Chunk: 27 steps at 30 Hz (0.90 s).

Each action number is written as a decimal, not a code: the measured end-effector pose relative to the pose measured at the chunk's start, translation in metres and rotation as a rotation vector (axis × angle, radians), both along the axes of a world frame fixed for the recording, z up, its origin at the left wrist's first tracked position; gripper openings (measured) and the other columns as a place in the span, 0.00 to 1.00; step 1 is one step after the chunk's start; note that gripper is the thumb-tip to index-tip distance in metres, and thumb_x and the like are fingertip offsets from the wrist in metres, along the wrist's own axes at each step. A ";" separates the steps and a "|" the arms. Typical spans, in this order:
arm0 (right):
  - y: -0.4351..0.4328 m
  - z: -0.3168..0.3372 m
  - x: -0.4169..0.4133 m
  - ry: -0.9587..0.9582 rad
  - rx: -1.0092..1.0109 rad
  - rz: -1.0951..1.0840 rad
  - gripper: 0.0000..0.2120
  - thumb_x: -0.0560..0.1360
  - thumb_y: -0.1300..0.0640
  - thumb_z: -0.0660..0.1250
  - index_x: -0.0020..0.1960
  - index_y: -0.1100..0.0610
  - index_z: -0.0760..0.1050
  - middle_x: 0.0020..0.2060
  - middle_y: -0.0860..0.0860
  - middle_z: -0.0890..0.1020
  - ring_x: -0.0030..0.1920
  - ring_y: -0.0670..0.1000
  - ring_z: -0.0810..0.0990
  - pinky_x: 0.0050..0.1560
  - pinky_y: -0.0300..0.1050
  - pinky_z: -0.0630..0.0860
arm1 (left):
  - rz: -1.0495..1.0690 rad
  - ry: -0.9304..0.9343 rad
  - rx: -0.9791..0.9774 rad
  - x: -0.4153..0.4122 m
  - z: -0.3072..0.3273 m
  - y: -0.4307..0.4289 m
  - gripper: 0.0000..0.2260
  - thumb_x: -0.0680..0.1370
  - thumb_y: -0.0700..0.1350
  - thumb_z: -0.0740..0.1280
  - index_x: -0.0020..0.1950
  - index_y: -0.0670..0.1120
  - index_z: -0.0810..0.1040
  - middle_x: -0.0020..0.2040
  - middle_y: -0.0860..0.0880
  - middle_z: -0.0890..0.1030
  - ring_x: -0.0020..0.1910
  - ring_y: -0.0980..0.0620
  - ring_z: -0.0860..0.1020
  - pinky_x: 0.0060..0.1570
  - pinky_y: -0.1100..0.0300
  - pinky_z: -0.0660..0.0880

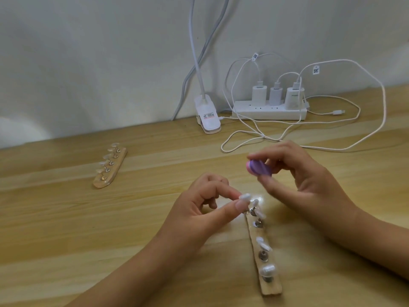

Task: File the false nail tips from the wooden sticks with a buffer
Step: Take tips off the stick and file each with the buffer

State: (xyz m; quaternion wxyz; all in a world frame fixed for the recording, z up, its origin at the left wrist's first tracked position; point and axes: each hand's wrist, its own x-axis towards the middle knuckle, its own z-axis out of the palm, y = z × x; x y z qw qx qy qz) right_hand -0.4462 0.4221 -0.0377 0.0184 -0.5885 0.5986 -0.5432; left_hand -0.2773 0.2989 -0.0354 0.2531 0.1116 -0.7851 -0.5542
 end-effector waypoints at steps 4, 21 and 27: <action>0.000 0.001 -0.008 -0.225 0.036 -0.013 0.17 0.74 0.68 0.68 0.58 0.51 0.79 0.51 0.49 0.80 0.50 0.48 0.79 0.57 0.42 0.76 | -0.068 -0.012 -0.277 0.006 -0.003 0.007 0.08 0.71 0.56 0.73 0.41 0.54 0.84 0.32 0.58 0.71 0.36 0.57 0.70 0.41 0.64 0.68; 0.000 0.001 -0.008 -0.313 0.110 0.048 0.15 0.76 0.67 0.68 0.59 0.53 0.79 0.55 0.49 0.81 0.50 0.44 0.79 0.54 0.36 0.74 | -0.059 -0.190 -0.264 0.003 -0.006 0.009 0.08 0.69 0.58 0.72 0.46 0.60 0.85 0.30 0.62 0.76 0.35 0.62 0.73 0.37 0.73 0.66; 0.000 0.001 -0.008 -0.322 0.108 0.045 0.15 0.76 0.68 0.68 0.59 0.54 0.79 0.55 0.50 0.81 0.49 0.43 0.79 0.54 0.35 0.74 | 0.022 -0.144 -0.577 0.013 -0.002 0.010 0.04 0.71 0.55 0.72 0.42 0.56 0.83 0.31 0.57 0.72 0.34 0.60 0.71 0.36 0.72 0.64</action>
